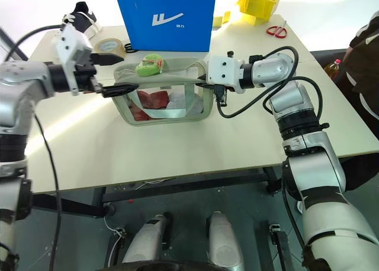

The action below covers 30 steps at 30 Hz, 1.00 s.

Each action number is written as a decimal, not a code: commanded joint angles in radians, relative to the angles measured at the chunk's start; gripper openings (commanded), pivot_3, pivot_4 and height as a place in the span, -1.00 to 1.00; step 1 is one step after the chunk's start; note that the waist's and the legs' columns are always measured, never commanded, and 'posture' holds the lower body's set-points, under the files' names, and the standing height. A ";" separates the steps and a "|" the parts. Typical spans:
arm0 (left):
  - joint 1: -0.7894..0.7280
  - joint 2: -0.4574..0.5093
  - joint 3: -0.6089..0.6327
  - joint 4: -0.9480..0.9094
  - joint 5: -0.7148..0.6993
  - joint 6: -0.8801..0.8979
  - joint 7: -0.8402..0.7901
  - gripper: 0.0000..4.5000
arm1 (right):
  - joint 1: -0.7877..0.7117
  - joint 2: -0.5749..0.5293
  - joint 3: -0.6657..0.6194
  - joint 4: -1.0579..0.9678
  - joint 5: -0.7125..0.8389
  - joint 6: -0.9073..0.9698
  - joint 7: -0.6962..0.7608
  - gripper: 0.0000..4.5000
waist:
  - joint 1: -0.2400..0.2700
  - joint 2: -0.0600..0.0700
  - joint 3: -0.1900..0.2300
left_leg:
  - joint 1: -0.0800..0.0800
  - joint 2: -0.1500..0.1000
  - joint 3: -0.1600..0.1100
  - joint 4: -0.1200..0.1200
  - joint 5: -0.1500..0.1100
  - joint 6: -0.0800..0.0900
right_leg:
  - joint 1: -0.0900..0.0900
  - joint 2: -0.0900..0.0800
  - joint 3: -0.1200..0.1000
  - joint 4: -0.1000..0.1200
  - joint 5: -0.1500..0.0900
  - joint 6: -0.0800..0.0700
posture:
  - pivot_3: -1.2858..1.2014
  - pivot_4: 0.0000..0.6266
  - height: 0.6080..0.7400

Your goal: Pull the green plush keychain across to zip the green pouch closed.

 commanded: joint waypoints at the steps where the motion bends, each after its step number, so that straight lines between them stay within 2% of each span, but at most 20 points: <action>1: 0.045 0.051 0.052 -0.043 -0.009 0.000 -0.029 0.99 | -0.011 -0.007 -0.031 -0.045 0.022 0.003 -0.014 -1.00 | 0.002 0.000 0.000 | 0.000 0.000 0.000 0.000 0.000 0.000 | 0.000 0.000 0.000 0.000 0.000 0.000 | 0.03 -0.52 1.00; 4: 0.098 0.038 0.040 -0.029 0.021 -0.043 -0.013 0.99 | -0.012 0.000 -0.029 -0.050 0.024 0.007 -0.014 -1.00 | 0.006 0.000 0.000 | 0.001 0.000 0.000 0.001 0.000 0.000 | 0.001 0.000 0.000 0.000 0.000 0.000 | 0.03 -0.52 1.00; 8: 0.088 -0.052 0.041 0.070 0.044 -0.091 0.054 0.99 | -0.018 0.007 -0.027 -0.045 0.026 0.011 -0.010 -1.00 | 0.011 0.000 0.000 | 0.000 0.000 0.000 0.001 0.000 0.000 | 0.001 0.000 0.000 0.000 0.000 0.000 | 0.03 -0.52 1.00; 11: 0.075 -0.084 0.036 0.136 0.080 -0.143 0.078 0.62 | -0.020 0.012 -0.025 -0.042 0.025 0.012 -0.008 -1.00 | 0.007 0.000 0.000 | 0.000 0.000 0.000 0.001 0.000 0.000 | 0.001 0.000 0.000 0.000 0.000 0.000 | 0.03 -0.52 1.00; 18: 0.085 -0.070 0.044 0.124 0.082 -0.140 0.054 -0.97 | -0.009 0.012 -0.025 -0.059 0.029 0.025 -0.005 -1.00 | 0.004 0.000 0.000 | 0.000 0.000 0.000 0.001 0.000 0.000 | 0.001 0.000 0.000 0.000 0.000 0.000 | 0.03 -0.52 1.00; 20: 0.090 -0.068 0.045 0.121 0.090 -0.143 0.060 -0.99 | -0.006 0.014 -0.030 -0.066 0.038 0.046 -0.003 -1.00 | 0.004 0.000 0.000 | 0.000 0.000 0.000 0.001 0.000 0.000 | 0.001 0.000 0.000 0.000 0.000 0.000 | 0.03 -0.52 1.00; 23: 0.098 -0.068 0.048 0.126 0.103 -0.148 0.069 -1.00 | -0.026 0.023 -0.041 -0.075 0.064 0.104 0.005 -0.47 | 0.004 0.000 0.000 | 0.000 0.000 0.000 0.001 0.000 0.000 | 0.001 0.000 0.000 0.000 0.000 0.000 | 0.03 -0.52 1.00; 27: 0.114 -0.053 0.060 0.097 0.093 -0.135 0.058 -1.00 | -0.109 0.060 -0.074 -0.075 0.115 0.186 -0.014 0.42 | 0.001 0.000 0.000 | 0.000 0.000 0.000 0.000 0.000 0.000 | 0.000 0.000 0.000 0.001 0.000 0.000 | 0.03 -0.52 1.00; 30: 0.118 -0.040 0.066 0.079 0.085 -0.124 0.052 -1.00 | -0.158 0.134 -0.084 -0.101 0.156 0.239 -0.041 0.42 | 0.000 0.000 0.000 | 0.000 0.000 0.000 0.000 0.000 0.000 | 0.000 0.000 0.000 0.001 0.000 0.000 | 0.03 -0.52 1.00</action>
